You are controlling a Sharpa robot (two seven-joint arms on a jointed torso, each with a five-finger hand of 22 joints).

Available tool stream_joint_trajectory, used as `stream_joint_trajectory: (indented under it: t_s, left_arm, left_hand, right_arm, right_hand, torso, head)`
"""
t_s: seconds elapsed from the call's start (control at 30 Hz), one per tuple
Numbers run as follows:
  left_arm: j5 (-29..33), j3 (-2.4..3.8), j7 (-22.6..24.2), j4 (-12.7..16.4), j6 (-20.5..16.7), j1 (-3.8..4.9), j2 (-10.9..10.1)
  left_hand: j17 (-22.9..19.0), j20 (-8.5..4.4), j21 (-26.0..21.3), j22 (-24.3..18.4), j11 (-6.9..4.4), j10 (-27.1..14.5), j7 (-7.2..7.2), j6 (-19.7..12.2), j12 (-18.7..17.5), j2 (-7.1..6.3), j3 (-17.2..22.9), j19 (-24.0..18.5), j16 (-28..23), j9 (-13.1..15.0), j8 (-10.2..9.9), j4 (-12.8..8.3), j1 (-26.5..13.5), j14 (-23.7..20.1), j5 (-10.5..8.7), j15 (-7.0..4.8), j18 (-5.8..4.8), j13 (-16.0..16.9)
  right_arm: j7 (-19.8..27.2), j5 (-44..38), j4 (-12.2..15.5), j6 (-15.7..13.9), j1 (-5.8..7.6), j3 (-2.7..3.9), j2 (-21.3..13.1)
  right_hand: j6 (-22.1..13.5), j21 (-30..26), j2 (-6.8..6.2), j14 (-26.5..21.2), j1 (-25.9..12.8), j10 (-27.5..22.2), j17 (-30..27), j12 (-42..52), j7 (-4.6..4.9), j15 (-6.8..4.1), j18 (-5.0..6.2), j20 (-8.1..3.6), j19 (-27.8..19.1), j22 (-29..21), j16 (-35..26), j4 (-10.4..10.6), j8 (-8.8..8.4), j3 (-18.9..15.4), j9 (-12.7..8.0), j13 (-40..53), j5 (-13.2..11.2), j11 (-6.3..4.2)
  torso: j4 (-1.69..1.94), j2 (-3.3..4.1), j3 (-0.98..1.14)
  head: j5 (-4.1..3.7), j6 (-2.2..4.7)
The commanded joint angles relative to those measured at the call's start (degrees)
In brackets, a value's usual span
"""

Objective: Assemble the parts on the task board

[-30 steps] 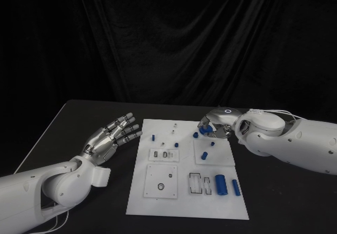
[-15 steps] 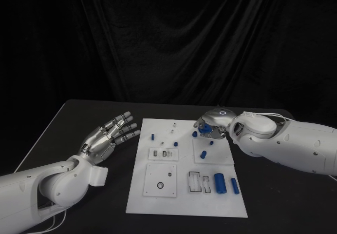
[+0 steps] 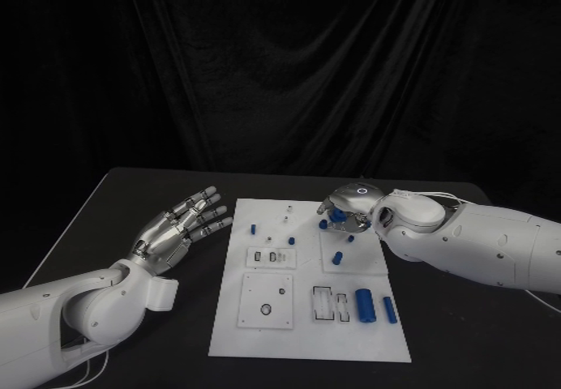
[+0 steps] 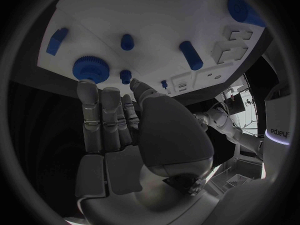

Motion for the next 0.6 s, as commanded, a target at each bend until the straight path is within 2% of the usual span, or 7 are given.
stream_joint_trajectory:
  t_s: [0.03,0.13,0.4,0.5,0.6]
  left_arm:
    - [-0.3,0.05,10.1,0.0,1.1,0.15,0.2]
    - [-0.3,0.05,9.9,-0.1,1.1,0.15,0.3]
    - [-0.3,0.05,9.6,-0.6,1.3,0.13,0.7]
    - [-0.3,0.05,9.3,-0.8,1.5,0.13,0.8]
    - [-0.3,0.05,9.0,-0.9,1.7,0.12,1.0]
  left_hand:
    - [-0.1,0.14,-0.1,-0.1,0.21,-0.2,0.21,-0.3,-0.1,-0.04,0.3,-0.4,-0.2,-0.1,-0.2,0.0,0.6,-0.3,0.21,0.13,-0.29,-0.1]
    - [-0.1,0.17,-0.1,-0.1,0.29,-0.2,0.20,-0.4,-0.1,-0.03,0.4,-0.5,-0.2,-0.1,-0.3,-0.1,0.6,-0.3,0.21,0.17,-0.30,-0.1]
    - [-0.2,0.25,-0.1,-0.1,0.48,-0.4,0.21,-0.6,-0.3,0.03,0.6,-0.6,-0.3,-0.1,-0.4,-0.2,0.6,-0.5,0.18,0.29,-0.35,-0.1]
    - [-0.2,0.27,-0.1,-0.1,0.53,-0.5,0.22,-0.7,-0.3,0.06,0.7,-0.6,-0.2,-0.1,-0.4,-0.2,0.7,-0.5,0.16,0.34,-0.36,-0.1]
    - [-0.2,0.42,-0.1,-0.2,0.78,-0.5,0.77,0.0,-0.1,0.06,1.2,-0.8,-0.2,0.0,-0.2,-0.4,0.6,-0.5,0.06,0.61,-0.49,-0.1]
  right_arm:
    - [0.6,-0.7,-1.2,-1.6,-0.46,0.05,0.6]
    - [0.9,-0.7,-2.3,-1.6,-0.79,0.05,1.2]
    - [1.7,-0.7,-5.3,-1.8,-1.67,0.07,2.8]
    - [1.8,-0.7,-5.8,-1.8,-1.86,0.08,3.1]
    - [2.1,-0.7,-6.4,-1.9,-2.06,0.08,3.5]
  right_hand:
    - [0.7,-0.2,0.33,-0.2,0.3,-0.2,0.0,-0.4,0.04,0.17,-0.15,0.07,-0.3,0.1,-0.2,0.0,0.49,0.4,0.2,0.0,0.2,0.25]
    - [1.5,-0.2,0.36,-0.3,0.2,-0.1,-0.1,-0.5,0.15,0.15,-0.15,0.08,-0.4,0.3,-0.4,0.0,0.79,0.6,0.4,0.0,0.1,0.25]
    - [4.6,-0.1,0.73,-0.2,0.6,0.4,0.0,-0.8,0.58,0.15,-0.21,0.08,-0.3,0.9,-0.5,-0.3,2.02,1.6,1.4,0.1,0.7,0.23]
    - [5.7,0.0,0.92,-0.2,0.9,0.8,0.0,-0.9,0.63,0.10,-0.22,0.05,-0.3,1.2,-0.5,-0.6,2.50,2.0,1.8,0.1,0.9,0.20]
    - [6.6,0.5,1.09,0.1,1.0,1.3,0.7,-1.0,0.67,-0.04,-0.35,-0.03,0.1,2.1,-0.2,-0.7,2.84,2.4,2.2,0.1,0.9,0.09]
  torso:
    - [-0.12,-0.04,0.01]
    - [0.05,-0.11,0.01]
    - [0.03,-0.19,-0.04]
    - [0.14,-0.19,-0.02]
    - [0.12,-0.20,0.01]
  head:
    - [0.14,-0.06]
    - [0.06,-0.13]
    - [-0.03,-0.40]
    - [-0.12,-0.48]
    - [-0.15,-0.59]
